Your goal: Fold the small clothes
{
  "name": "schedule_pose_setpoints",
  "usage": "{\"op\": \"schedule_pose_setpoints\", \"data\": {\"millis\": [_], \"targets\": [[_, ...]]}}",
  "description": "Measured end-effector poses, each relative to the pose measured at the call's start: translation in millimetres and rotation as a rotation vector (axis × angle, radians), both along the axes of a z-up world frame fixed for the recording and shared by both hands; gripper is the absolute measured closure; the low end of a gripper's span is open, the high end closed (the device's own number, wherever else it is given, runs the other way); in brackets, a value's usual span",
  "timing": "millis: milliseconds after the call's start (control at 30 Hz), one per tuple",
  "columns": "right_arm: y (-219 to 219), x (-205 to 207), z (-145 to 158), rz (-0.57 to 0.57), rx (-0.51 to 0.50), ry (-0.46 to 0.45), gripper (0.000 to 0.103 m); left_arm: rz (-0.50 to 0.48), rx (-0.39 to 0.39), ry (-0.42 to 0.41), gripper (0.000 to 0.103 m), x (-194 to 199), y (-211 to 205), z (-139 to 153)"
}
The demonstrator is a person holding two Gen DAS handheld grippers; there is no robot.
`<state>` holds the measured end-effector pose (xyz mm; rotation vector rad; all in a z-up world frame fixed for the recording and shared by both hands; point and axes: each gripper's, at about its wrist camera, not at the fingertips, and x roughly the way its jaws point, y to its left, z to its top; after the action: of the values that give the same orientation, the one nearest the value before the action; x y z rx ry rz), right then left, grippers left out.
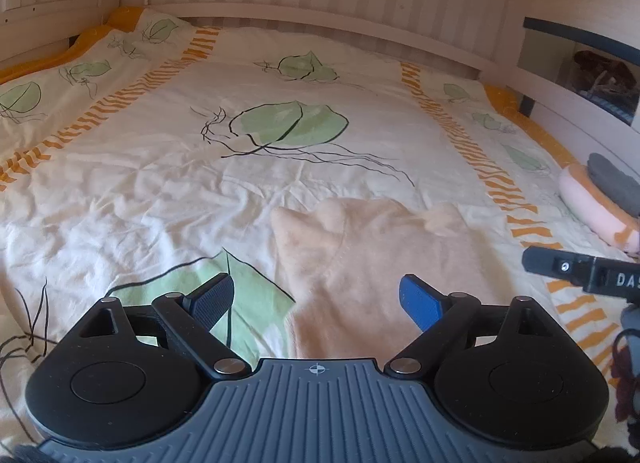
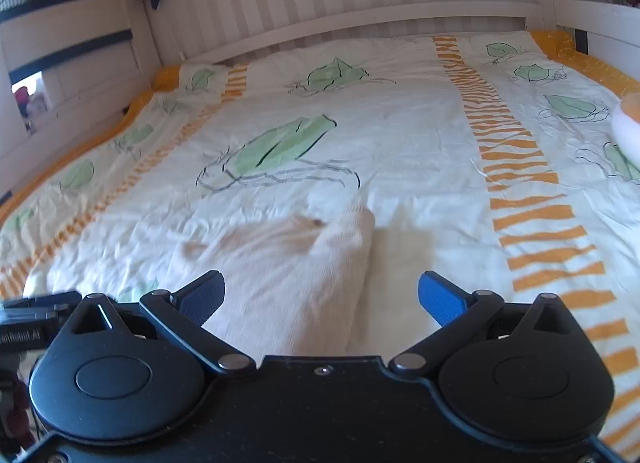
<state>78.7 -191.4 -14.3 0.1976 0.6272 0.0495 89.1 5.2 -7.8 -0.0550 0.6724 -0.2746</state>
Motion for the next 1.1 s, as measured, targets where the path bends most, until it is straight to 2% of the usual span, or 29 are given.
{"op": "schedule_pose_setpoints", "data": {"millis": [167, 300, 400, 500, 600, 833, 1100], "targets": [[13.4, -26.3, 11.1, 0.005, -0.036, 0.005, 0.001, 0.033, 0.079, -0.010, 0.013, -20.1, -17.6, 12.1], [14.5, -33.9, 12.3, -0.094, -0.047, 0.085, 0.001, 0.075, 0.147, -0.030, 0.013, -27.8, -25.2, 13.6], [14.5, -41.5, 7.4, -0.085, -0.022, 0.126, 0.001, 0.104, 0.173, -0.002, 0.013, -29.5, -26.5, 13.4], [17.7, -48.3, 5.2, -0.055, 0.009, 0.133, 0.001, 0.128, 0.186, 0.044, 0.013, -31.3, -24.5, 11.7], [25.2, -53.8, 5.3, -0.051, -0.005, 0.125, 0.001, 0.127, 0.183, 0.082, 0.013, -30.5, -22.1, 9.1], [38.0, -53.6, 4.1, -0.012, -0.012, 0.123, 0.001, 0.131, 0.184, 0.107, 0.013, -33.5, -20.8, 5.5], [38.1, -51.8, 2.1, -0.017, -0.015, 0.141, 0.001, 0.140, 0.173, 0.115, 0.013, -33.3, -16.4, 5.0]]}}
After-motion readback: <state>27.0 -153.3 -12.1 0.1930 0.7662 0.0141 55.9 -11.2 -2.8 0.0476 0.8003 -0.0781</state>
